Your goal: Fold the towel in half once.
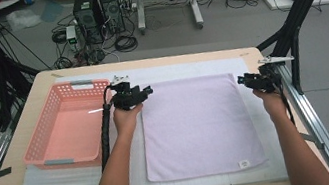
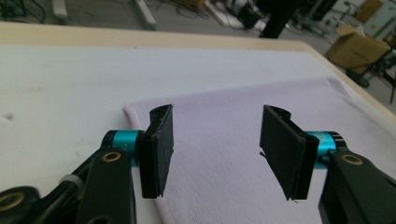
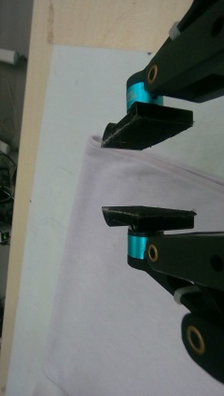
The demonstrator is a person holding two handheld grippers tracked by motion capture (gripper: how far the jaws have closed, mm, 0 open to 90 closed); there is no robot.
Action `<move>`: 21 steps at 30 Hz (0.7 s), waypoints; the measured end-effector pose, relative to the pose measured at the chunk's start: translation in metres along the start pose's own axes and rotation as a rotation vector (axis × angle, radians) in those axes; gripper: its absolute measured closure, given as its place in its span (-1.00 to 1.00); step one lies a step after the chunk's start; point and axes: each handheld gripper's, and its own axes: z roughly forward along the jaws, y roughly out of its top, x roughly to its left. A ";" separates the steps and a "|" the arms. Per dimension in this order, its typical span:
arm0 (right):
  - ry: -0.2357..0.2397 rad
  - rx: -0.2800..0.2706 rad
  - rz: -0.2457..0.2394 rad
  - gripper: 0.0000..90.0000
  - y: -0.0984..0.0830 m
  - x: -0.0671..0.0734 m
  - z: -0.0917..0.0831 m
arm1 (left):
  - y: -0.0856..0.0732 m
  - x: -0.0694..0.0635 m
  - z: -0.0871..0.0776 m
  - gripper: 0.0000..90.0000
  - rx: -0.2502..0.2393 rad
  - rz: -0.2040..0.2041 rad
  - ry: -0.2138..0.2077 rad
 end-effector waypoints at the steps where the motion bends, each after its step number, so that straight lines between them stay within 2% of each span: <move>1: 0.010 0.003 0.004 0.32 -0.002 0.001 -0.005 | -0.002 -0.003 -0.003 -0.10 -0.017 0.009 -0.005; 2: 0.018 0.004 -0.005 0.32 -0.005 0.002 -0.011 | -0.005 -0.007 -0.009 -0.08 -0.053 0.024 -0.012; 3: 0.023 0.012 -0.016 0.31 -0.008 0.004 -0.017 | -0.008 -0.009 -0.012 -0.05 -0.059 0.029 -0.015; 4: 0.032 0.026 -0.021 0.30 -0.012 0.006 -0.023 | -0.010 -0.011 -0.014 -0.05 -0.042 0.033 -0.022; 6: 0.046 0.040 -0.038 0.27 -0.022 0.010 -0.032 | -0.016 -0.015 -0.019 0.00 -0.047 0.047 -0.030; 8: 0.051 0.060 -0.062 0.27 -0.034 0.016 -0.041 | -0.023 -0.018 -0.024 0.03 -0.055 0.042 -0.042; 10: 0.063 0.076 -0.077 0.28 -0.047 0.021 -0.049 | -0.031 -0.022 -0.030 0.06 -0.046 0.052 -0.051; 11: 0.066 0.085 -0.089 0.30 -0.054 0.023 -0.053 | -0.033 -0.024 -0.032 0.06 -0.026 0.052 -0.054; 15: 0.113 0.113 -0.093 0.36 -0.083 0.034 -0.071 | -0.047 -0.031 -0.046 0.05 -0.045 0.068 -0.062; 17: 0.139 0.128 -0.096 0.37 -0.098 0.039 -0.077 | -0.056 -0.033 -0.053 0.05 -0.024 0.085 -0.060; 20: 0.162 0.151 -0.100 0.40 -0.123 0.044 -0.084 | -0.069 -0.034 -0.060 0.05 0.035 0.084 -0.057; 21: 0.164 0.161 -0.101 0.41 -0.127 0.045 -0.085 | -0.073 -0.035 -0.061 0.06 0.073 0.087 -0.053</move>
